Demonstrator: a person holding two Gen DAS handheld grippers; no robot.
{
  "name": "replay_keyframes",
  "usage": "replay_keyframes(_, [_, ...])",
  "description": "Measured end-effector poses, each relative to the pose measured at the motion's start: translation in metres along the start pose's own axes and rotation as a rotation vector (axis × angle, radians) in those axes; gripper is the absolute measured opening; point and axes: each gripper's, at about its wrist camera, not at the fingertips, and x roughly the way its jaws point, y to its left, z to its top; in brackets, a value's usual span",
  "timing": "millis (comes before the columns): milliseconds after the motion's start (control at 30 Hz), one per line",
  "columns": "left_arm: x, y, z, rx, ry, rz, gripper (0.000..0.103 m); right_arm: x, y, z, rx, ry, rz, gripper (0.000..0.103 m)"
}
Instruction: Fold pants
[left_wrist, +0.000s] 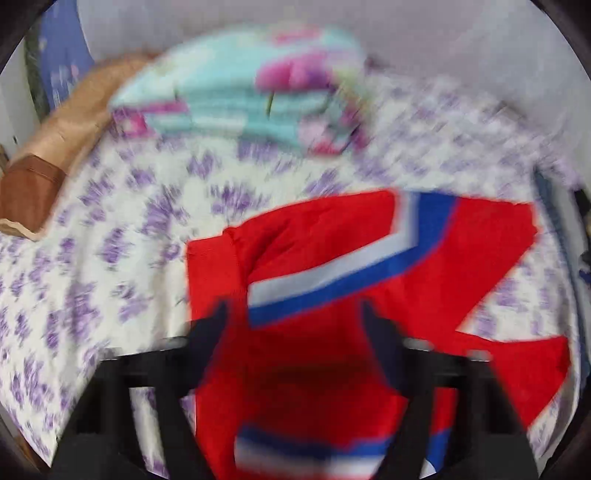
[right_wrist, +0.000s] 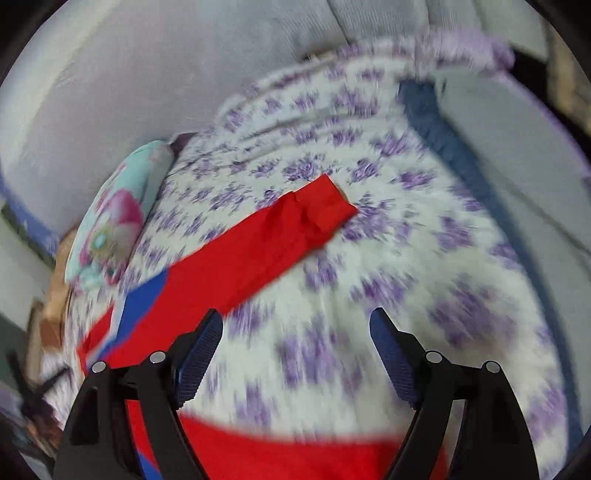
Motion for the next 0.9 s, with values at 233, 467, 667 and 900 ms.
replay_keyframes(233, [0.063, 0.015, 0.011, -0.025, 0.103, -0.002, 0.01, 0.122, -0.01, 0.055, 0.147, 0.142, 0.037, 0.072])
replay_keyframes(467, [0.06, 0.01, 0.008, -0.002, 0.1, 0.019, 0.009, 0.096, -0.009, 0.038, 0.147, 0.066, 0.018, 0.017])
replay_keyframes(667, [0.063, 0.002, 0.009, 0.019, 0.092, 0.029, 0.008, 0.088, -0.022, 0.01, 0.102, 0.128, -0.102, 0.022])
replay_keyframes(900, [0.046, 0.005, 0.01, 0.072, 0.109, -0.007, 0.012, 0.084, 0.019, -0.001, -0.088, 0.143, -0.259, 0.049])
